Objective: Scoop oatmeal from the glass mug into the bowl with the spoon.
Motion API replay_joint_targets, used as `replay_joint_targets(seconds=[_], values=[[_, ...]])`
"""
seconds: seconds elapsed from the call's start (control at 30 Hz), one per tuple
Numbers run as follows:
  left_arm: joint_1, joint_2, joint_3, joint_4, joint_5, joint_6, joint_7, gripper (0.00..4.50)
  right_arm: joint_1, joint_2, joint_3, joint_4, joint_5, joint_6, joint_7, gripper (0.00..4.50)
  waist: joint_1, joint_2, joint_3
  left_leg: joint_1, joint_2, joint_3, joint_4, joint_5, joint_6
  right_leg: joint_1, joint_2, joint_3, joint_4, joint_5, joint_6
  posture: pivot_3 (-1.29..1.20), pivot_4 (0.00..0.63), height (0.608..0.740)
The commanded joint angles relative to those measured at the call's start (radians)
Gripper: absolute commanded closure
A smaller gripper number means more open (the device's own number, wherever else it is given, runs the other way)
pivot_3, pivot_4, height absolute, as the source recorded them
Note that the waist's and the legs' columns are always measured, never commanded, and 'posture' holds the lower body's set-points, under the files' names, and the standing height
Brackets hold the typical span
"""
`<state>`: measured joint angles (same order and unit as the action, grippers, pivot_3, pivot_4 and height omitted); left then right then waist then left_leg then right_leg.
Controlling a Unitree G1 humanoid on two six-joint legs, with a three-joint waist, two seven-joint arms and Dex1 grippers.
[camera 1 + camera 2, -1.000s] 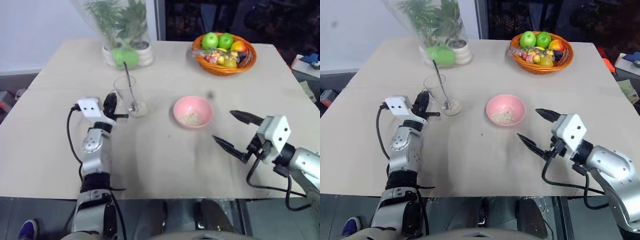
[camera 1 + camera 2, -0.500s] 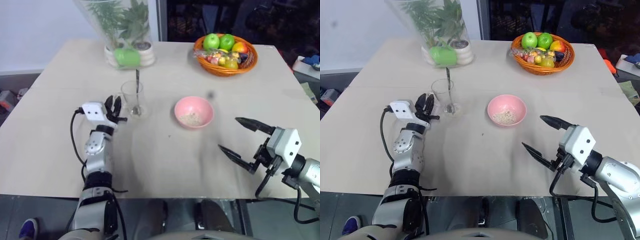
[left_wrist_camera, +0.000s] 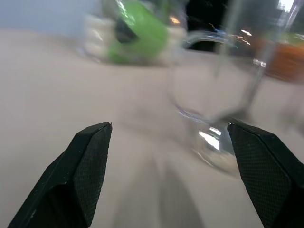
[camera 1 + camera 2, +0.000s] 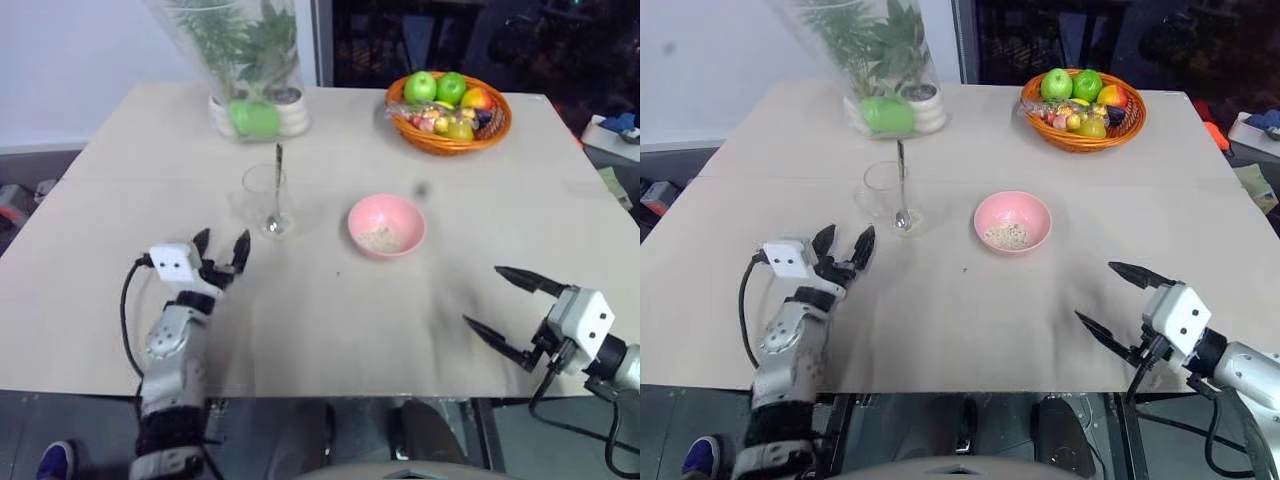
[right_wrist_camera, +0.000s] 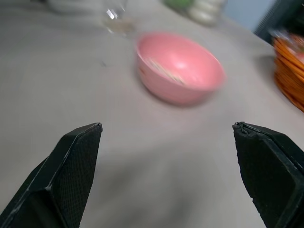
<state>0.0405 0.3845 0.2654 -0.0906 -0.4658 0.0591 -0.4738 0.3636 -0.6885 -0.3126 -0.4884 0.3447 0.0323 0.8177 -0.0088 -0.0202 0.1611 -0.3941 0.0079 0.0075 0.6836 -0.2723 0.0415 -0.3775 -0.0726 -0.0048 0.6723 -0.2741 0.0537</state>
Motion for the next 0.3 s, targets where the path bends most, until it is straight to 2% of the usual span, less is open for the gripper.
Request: replay_joint_targets(seconds=[0.03,0.13,0.3], values=[[0.097,0.095,0.026,-0.198,-0.091,0.136,-0.078,0.45,-0.027,-0.021,-0.045,0.076,-0.025,-0.027,0.001,0.0,0.0,0.002,0.0,0.0,0.0,0.0,0.0,0.0,0.0,0.0,-0.001,0.0,0.0,0.0,0.0,0.0,0.15,0.74],[0.193,0.169,0.053,-0.271,-0.112,0.208,-0.111,0.45,-0.082,-0.023,-0.054,0.139,-0.009,-0.007,-0.008,0.0,-0.001,0.005,-0.001,0.0,0.001,0.0,0.0,0.0,0.0,0.0,-0.001,0.0,-0.001,-0.002,-0.004,0.0,0.15,0.74],[0.296,0.192,0.093,-0.316,-0.129,0.211,-0.172,0.45,-0.174,-0.028,-0.028,0.251,-0.033,-0.052,0.01,0.0,0.0,0.007,-0.001,0.0,0.001,0.0,-0.001,0.0,0.0,0.0,-0.002,0.0,-0.003,-0.003,-0.005,0.0,0.15,0.74]])
